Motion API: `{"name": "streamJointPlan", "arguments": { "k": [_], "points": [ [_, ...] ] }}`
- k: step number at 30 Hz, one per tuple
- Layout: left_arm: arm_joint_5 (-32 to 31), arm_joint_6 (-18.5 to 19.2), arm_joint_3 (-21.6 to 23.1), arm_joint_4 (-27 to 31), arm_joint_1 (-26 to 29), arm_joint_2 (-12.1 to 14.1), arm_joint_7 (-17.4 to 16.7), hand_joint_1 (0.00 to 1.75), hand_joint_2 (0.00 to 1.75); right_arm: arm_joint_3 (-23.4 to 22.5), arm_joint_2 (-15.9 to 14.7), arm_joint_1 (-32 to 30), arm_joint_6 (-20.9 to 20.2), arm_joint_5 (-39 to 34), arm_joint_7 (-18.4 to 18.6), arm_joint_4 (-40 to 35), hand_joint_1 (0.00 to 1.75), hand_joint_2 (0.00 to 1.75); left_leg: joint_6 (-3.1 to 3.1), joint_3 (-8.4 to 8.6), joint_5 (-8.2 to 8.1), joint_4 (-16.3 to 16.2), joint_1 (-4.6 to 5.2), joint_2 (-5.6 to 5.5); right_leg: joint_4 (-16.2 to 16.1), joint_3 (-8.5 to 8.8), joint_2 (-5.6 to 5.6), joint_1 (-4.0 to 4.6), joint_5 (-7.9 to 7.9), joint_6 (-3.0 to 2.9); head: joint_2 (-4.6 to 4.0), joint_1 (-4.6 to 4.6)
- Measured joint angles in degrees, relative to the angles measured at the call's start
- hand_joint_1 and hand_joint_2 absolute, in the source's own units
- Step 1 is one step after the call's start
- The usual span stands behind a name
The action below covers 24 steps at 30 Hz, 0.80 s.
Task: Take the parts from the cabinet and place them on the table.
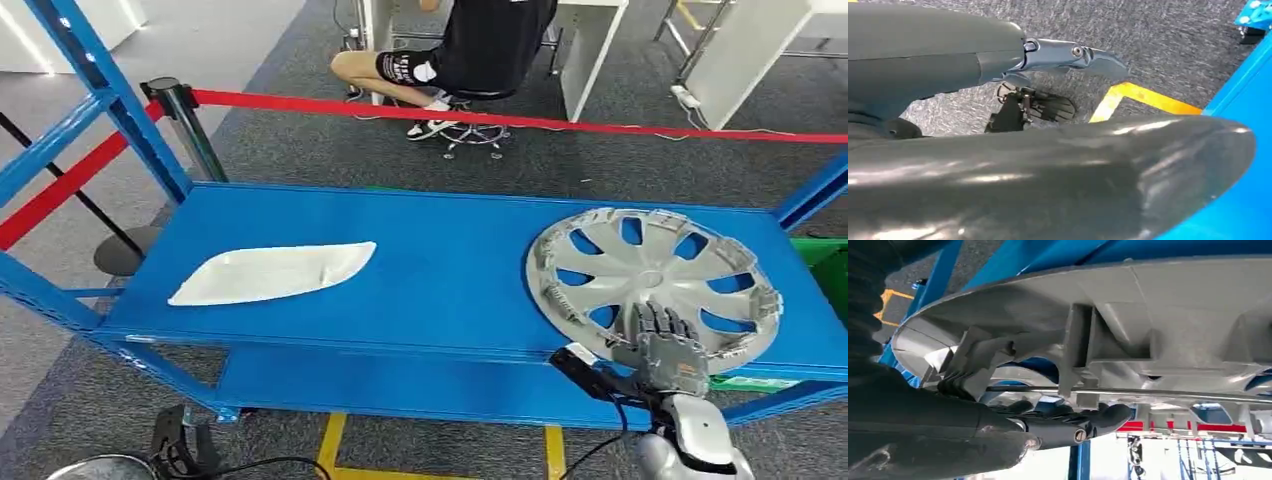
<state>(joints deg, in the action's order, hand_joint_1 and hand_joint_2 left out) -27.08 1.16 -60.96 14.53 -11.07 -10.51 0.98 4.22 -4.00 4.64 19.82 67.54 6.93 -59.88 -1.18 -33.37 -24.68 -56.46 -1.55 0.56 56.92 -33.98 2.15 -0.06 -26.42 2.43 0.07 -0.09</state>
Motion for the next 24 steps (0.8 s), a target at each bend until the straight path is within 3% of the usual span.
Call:
{"name": "streamJointPlan", "arguments": {
  "k": [1, 2, 3, 4, 6, 8, 9, 10, 11, 12, 13, 14, 15, 16, 17, 18, 19, 24],
  "points": [
    [0.0, 0.0, 0.07, 0.0, -0.17, -0.07, -0.04, 0.0, 0.0, -0.02, 0.0, 0.89, 0.24, 0.0, 0.13, 1.46, 0.84, 1.75, 0.01, 0.02, -0.19, 0.01, -0.15, 0.02, 0.0, 0.05, -0.04, 0.13, -0.74, -0.26, 0.0, 0.0],
    [0.02, -0.02, 0.15, 0.0, -0.35, -0.13, -0.07, 0.0, 0.0, -0.04, 0.0, 1.62, 0.37, 0.0, 0.28, 2.61, 1.64, 1.75, -0.04, 0.09, -0.56, 0.01, -0.34, 0.06, 0.01, 0.15, -0.06, 0.23, -1.51, -0.54, 0.0, 0.0],
    [0.02, -0.04, 0.26, 0.0, -0.5, -0.22, -0.11, 0.0, 0.0, -0.09, 0.0, 2.2, 0.42, 0.0, 0.5, 3.45, 1.75, 1.75, 0.0, 0.24, -1.42, 0.01, -0.43, 0.07, 0.0, 0.42, -0.11, 0.32, -2.33, -0.91, 0.0, 0.02],
    [0.09, -0.18, 0.42, 0.0, -0.57, -0.28, -0.15, 0.0, 0.0, -0.19, 0.0, 2.75, 0.54, 0.0, 0.7, 4.42, 1.75, 1.75, -0.06, 0.52, -2.74, 0.01, -0.46, 0.07, -0.05, 0.76, -0.23, 0.39, -3.58, -1.36, 0.0, 0.04],
    [0.26, -0.24, 0.59, 0.0, -0.85, -0.42, -0.3, 0.0, 0.0, -0.76, 0.0, 3.55, 0.83, 0.15, 0.76, 6.48, 1.75, 1.75, -0.45, 1.47, -6.97, 0.02, -0.46, 0.02, -0.2, 1.73, -0.52, 0.5, -7.42, -2.69, 0.0, 0.04],
    [0.37, -0.26, 0.81, 0.0, -1.21, -0.54, -0.37, 0.0, 0.0, -1.64, -0.02, 3.74, 0.98, 0.35, 0.79, 7.86, 1.75, 1.75, -1.28, 2.29, -12.28, 0.07, -0.44, 0.0, -0.37, 2.59, -0.74, 0.47, -13.01, -3.78, 0.0, 0.04],
    [0.61, -0.26, 0.94, 0.02, -1.54, -0.57, -0.39, 0.0, 0.0, -1.99, -0.04, 3.91, 1.09, 0.57, 0.9, 8.23, 1.75, 1.75, -1.86, 2.29, -14.2, 0.15, -0.37, 0.02, -0.54, 2.54, -0.88, 0.42, -16.04, -4.32, 0.0, 0.13],
    [0.85, -0.28, 0.96, 0.07, -2.13, -0.57, -0.46, 0.0, 0.0, -2.25, -0.07, 4.27, 1.2, 0.79, 0.96, 8.45, 1.75, 1.75, -2.39, 1.85, -15.03, 0.4, -0.36, 0.01, -0.54, 2.33, -0.95, 0.39, -19.13, -4.69, -0.02, 0.11],
    [1.0, -0.33, 1.0, 0.13, -2.75, -0.59, -0.46, 0.0, 0.0, -2.6, -0.07, 4.71, 1.22, 0.92, 0.96, 8.61, 1.75, 1.75, -2.48, 1.23, -14.22, 0.93, -0.36, 0.01, -0.52, 1.99, -1.08, 0.4, -22.22, -5.15, 0.0, 0.13],
    [1.05, -0.33, 1.07, 0.24, -3.06, -0.59, -0.46, 0.0, 0.0, -2.82, -0.07, 5.03, 1.35, 0.98, 0.94, 8.78, 1.75, 1.75, -2.54, 0.52, -11.14, 1.8, -0.34, 0.0, -0.69, 1.77, -1.13, 0.18, -22.82, -2.7, 0.0, 0.13],
    [1.03, -0.33, 1.11, 0.24, -3.02, -0.59, -0.46, 0.0, 0.0, -2.84, -0.07, 5.15, 1.77, 0.98, 0.92, 9.09, 1.75, 1.75, -2.37, 0.19, -4.45, 3.12, -0.38, 0.02, -0.67, 1.37, -1.46, 0.2, -23.27, -2.81, 0.0, 0.09],
    [1.05, -0.33, 1.14, 0.24, -2.5, -0.55, -0.46, 0.0, 0.0, -2.82, -0.04, 5.1, 2.34, 1.07, 0.85, 9.53, 1.75, 1.75, -1.22, 0.31, 6.01, 5.02, -0.44, 0.01, -0.24, 1.07, -1.35, 0.3, -23.0, -3.0, 0.0, 0.07],
    [1.22, -0.39, 1.14, 0.22, -2.03, -0.5, -0.48, 0.0, 0.0, -2.84, -0.04, 4.86, 2.4, 1.2, 0.81, 9.98, 1.75, 1.75, 1.68, 0.33, 3.95, 4.97, -0.25, 0.09, 0.02, 0.89, -1.37, 0.35, -22.55, -3.57, 0.0, 0.15],
    [1.4, -0.46, 1.14, 0.22, -1.33, -0.59, -0.5, 0.0, 0.0, -2.93, -0.04, 4.81, 2.56, 1.55, 0.83, 10.07, 1.75, 1.75, 0.13, 0.75, 3.47, 4.94, -0.27, -0.04, -0.58, 1.26, -1.24, 0.4, -22.09, -4.99, 0.0, 0.28],
    [1.57, -0.57, 1.14, 0.22, -0.91, -0.61, -0.48, 0.0, 0.0, -3.08, -0.04, 4.83, 2.56, 1.92, 0.94, 10.09, 1.75, 1.75, -1.57, 1.02, 5.73, 5.54, -0.35, 0.05, -0.67, 1.08, -1.3, 0.37, -21.26, -6.4, -0.02, 0.04],
    [1.92, -0.5, 1.14, 0.24, -0.7, -0.57, -0.42, 0.0, 0.0, -3.3, -0.04, 4.74, 2.56, 2.18, 0.96, 10.11, 1.75, 1.75, 0.35, 1.25, 4.23, 5.53, -0.16, 0.05, -0.77, 1.22, -1.37, 0.43, -20.44, -7.79, 0.0, 0.22],
    [2.1, -0.46, 1.16, 0.24, -0.54, -0.5, -0.37, 0.0, 0.0, -3.41, -0.04, 4.67, 2.56, 2.38, 0.98, 10.09, 1.75, 1.75, 0.2, 1.41, 4.41, 5.53, -0.06, -0.05, -0.89, 1.37, -1.42, 0.45, -20.14, -8.28, 0.0, 0.15],
    [2.43, -0.37, 1.33, 0.24, -0.3, -0.24, -0.24, 0.0, 0.0, -3.45, -0.02, 4.54, 2.54, 2.93, 0.94, 9.94, 1.75, 1.75, 0.44, 2.06, 4.1, 5.53, 0.07, 0.05, -1.03, 2.11, -1.58, 0.29, -21.11, -6.68, 0.0, 0.11]
  ]
}}
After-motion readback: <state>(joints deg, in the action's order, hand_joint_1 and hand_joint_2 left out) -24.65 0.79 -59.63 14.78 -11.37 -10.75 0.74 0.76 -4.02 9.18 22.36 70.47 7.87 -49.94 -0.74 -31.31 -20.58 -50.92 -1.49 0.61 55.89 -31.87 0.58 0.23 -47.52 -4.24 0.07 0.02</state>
